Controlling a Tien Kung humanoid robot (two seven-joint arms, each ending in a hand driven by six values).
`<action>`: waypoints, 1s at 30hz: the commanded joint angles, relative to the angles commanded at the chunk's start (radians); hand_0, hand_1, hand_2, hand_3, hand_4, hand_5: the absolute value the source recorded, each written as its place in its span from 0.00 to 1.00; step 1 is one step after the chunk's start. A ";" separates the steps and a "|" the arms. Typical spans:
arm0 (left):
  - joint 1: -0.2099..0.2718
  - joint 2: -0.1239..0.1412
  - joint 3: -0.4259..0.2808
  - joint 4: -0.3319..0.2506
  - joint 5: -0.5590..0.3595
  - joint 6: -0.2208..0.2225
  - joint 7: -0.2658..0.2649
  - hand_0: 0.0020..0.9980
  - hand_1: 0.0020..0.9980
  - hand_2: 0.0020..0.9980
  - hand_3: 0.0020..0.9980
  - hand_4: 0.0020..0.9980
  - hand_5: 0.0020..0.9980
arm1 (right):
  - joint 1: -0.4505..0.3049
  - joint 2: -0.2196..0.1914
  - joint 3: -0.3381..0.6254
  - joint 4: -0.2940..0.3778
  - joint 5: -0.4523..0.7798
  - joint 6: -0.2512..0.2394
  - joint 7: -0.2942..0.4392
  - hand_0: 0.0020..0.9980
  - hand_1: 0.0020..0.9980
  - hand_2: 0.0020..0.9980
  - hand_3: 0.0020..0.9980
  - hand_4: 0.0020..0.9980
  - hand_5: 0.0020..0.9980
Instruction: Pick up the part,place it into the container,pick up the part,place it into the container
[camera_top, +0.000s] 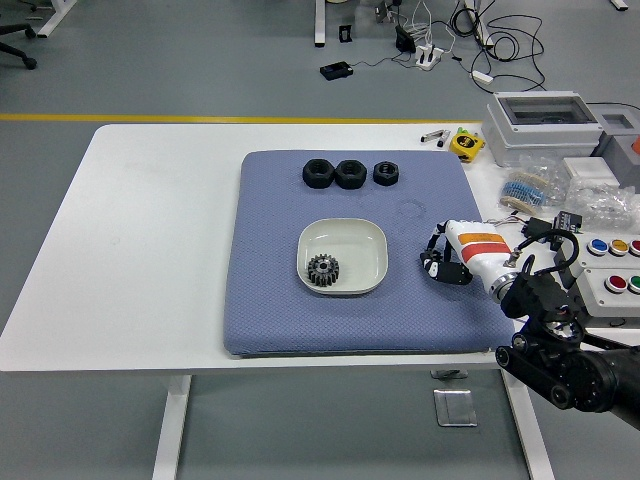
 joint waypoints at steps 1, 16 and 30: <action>0.001 0.000 -0.002 0.000 0.002 0.000 0.001 0.62 0.59 0.70 0.60 0.58 0.60 | -0.001 0.000 -0.001 0.000 -0.001 0.004 0.000 0.00 0.08 0.23 0.46 0.58 0.25; 0.007 -0.001 -0.015 0.001 0.021 0.002 0.006 0.62 0.59 0.70 0.60 0.58 0.59 | -0.011 -0.019 0.017 0.039 0.000 -0.012 0.031 0.00 0.03 0.15 0.39 0.51 0.11; 0.005 0.001 -0.008 0.001 0.016 0.000 0.003 0.62 0.60 0.70 0.60 0.58 0.59 | -0.012 -0.059 0.077 0.122 -0.042 -0.036 0.005 0.00 0.04 0.16 0.41 0.46 0.10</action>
